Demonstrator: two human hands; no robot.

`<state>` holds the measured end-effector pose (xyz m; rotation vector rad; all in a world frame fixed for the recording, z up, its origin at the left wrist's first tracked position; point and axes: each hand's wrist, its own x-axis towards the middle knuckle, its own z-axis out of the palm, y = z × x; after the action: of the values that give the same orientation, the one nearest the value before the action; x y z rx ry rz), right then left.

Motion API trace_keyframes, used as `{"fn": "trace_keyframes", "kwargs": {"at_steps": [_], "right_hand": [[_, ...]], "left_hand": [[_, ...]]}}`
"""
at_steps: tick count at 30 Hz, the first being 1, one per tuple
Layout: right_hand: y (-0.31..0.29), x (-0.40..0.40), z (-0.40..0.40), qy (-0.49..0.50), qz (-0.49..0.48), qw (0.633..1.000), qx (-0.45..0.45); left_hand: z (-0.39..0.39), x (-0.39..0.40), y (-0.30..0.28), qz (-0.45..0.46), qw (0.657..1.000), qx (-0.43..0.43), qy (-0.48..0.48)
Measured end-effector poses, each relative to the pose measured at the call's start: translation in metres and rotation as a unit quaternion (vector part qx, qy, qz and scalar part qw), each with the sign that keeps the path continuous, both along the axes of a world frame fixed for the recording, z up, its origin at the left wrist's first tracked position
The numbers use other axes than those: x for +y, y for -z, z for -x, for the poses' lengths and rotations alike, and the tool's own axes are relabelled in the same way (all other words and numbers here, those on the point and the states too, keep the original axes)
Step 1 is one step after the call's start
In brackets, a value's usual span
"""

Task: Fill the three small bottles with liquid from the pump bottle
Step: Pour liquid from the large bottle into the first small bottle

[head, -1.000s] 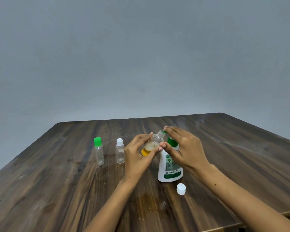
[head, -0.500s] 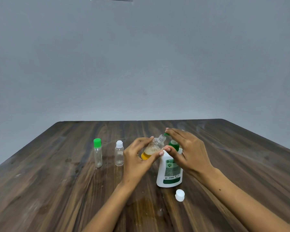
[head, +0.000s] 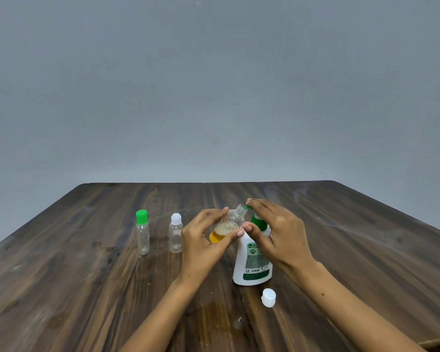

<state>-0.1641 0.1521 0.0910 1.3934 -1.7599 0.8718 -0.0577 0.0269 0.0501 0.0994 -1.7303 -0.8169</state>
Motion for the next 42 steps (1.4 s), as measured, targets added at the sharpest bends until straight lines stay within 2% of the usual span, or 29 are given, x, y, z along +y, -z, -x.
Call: {"fn": "trace_keyframes", "kwargs": {"at_steps": [8, 14, 19, 25, 30, 35, 42], "right_hand": [[-0.008, 0.002, 0.005, -0.003, -0.002, 1.0, 0.022], [0.002, -0.002, 0.003, 0.003, 0.009, 1.0, 0.001], [-0.009, 0.001, 0.006, -0.006, 0.008, 1.0, 0.026], [0.007, -0.002, 0.005, 0.007, 0.01, 1.0, 0.009], [-0.005, -0.001, 0.008, 0.005, 0.0, 0.999, 0.038], [0.011, -0.002, 0.008, -0.005, -0.004, 1.0, 0.008], [-0.001, -0.002, 0.009, -0.016, -0.008, 1.0, 0.018]], "left_hand": [[0.001, -0.002, 0.002, 0.002, 1.0, -0.006, -0.013], [-0.001, 0.0, -0.001, 0.009, 1.0, 0.0, -0.011], [0.0, -0.001, 0.0, 0.01, 1.0, -0.002, -0.017], [-0.002, -0.001, 0.0, 0.013, 1.0, -0.01, -0.009], [-0.001, -0.002, 0.0, 0.011, 1.0, -0.009, -0.014], [-0.001, 0.0, -0.001, 0.009, 1.0, -0.01, -0.004], [-0.001, 0.0, -0.002, 0.006, 1.0, -0.009, -0.005]]}}
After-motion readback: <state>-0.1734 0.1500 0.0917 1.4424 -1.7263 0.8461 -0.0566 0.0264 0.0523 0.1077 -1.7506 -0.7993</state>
